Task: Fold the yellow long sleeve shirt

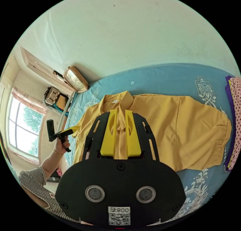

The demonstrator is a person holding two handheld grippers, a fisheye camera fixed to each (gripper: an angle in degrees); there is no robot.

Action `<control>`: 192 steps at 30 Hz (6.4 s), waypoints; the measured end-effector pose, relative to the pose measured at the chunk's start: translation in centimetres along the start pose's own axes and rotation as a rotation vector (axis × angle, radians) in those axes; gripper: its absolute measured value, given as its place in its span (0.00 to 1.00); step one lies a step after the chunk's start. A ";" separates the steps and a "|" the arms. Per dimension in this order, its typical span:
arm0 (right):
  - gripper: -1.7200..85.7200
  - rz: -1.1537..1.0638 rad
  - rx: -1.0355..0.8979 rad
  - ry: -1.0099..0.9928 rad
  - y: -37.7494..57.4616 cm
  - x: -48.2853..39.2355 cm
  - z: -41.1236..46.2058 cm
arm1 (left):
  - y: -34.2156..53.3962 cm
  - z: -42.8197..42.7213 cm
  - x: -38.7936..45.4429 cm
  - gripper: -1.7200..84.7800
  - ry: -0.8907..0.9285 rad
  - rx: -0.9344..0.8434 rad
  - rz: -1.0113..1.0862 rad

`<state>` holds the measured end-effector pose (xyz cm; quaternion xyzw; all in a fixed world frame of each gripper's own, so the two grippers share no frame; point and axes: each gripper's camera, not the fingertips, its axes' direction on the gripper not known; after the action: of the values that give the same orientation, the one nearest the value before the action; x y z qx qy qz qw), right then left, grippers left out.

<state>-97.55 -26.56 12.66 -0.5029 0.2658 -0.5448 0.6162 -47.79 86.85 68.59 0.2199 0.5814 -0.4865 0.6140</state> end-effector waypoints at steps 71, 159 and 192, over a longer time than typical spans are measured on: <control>0.09 -0.352 -0.477 -0.022 32.8 -29.2 -15.5 | 38.5 -27.3 31.7 0.15 -0.456 -0.270 -0.018; 0.02 -0.605 -0.349 0.632 -10.6 -49.5 -0.3 | 25.4 -1.6 28.7 0.03 -0.035 -0.255 0.104; 0.09 -0.275 -0.506 -0.068 16.8 -32.5 -5.4 | 34.2 -11.9 22.1 0.12 -0.063 -0.292 -0.060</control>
<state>-104.16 0.47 -11.65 -0.6899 0.3018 -0.5225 0.3999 -27.86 103.91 35.24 0.0954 0.6327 -0.4213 0.6428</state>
